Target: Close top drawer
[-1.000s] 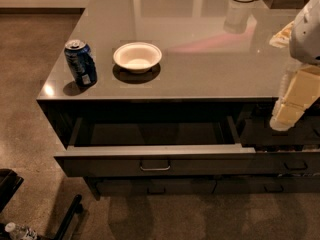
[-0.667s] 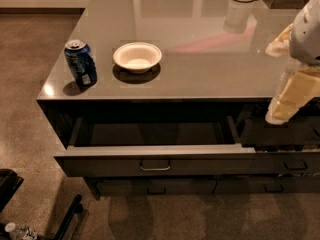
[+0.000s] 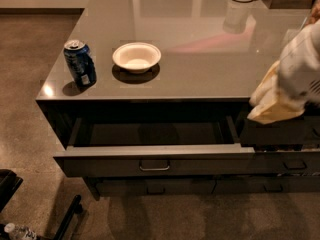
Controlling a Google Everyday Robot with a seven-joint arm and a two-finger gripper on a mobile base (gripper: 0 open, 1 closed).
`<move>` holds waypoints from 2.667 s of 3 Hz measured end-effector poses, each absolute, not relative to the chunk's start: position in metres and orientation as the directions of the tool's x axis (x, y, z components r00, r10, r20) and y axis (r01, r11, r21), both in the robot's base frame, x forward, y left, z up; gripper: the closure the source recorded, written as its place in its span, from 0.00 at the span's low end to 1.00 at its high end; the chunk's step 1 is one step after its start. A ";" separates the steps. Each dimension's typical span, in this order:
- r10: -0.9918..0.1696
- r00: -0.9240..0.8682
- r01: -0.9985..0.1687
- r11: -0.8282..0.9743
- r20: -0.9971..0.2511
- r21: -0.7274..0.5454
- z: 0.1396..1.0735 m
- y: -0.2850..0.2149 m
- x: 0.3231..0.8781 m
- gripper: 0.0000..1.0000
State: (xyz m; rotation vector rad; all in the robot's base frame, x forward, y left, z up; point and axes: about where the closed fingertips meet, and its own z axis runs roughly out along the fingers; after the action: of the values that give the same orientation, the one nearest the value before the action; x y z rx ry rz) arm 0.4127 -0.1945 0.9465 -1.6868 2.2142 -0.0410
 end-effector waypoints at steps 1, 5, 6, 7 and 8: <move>-0.930 -0.228 -0.939 0.288 -0.289 -0.187 0.895 -0.176 0.395 0.86; -0.914 -0.234 -0.957 0.277 -0.330 -0.089 0.733 -0.141 0.376 1.00; -0.923 -0.208 -0.954 0.264 -0.324 -0.139 0.707 -0.142 0.376 1.00; -0.917 -0.193 -0.938 0.277 -0.349 -0.209 0.682 -0.147 0.394 1.00; -0.913 -0.189 -0.928 0.287 -0.362 -0.239 0.686 -0.146 0.403 1.00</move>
Offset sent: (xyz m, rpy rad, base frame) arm -0.0418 0.0476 -0.2200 0.1297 0.1708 0.0094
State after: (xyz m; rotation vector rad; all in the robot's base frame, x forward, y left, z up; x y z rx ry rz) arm 0.4029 -0.1458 0.6857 -1.6495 2.1297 0.0456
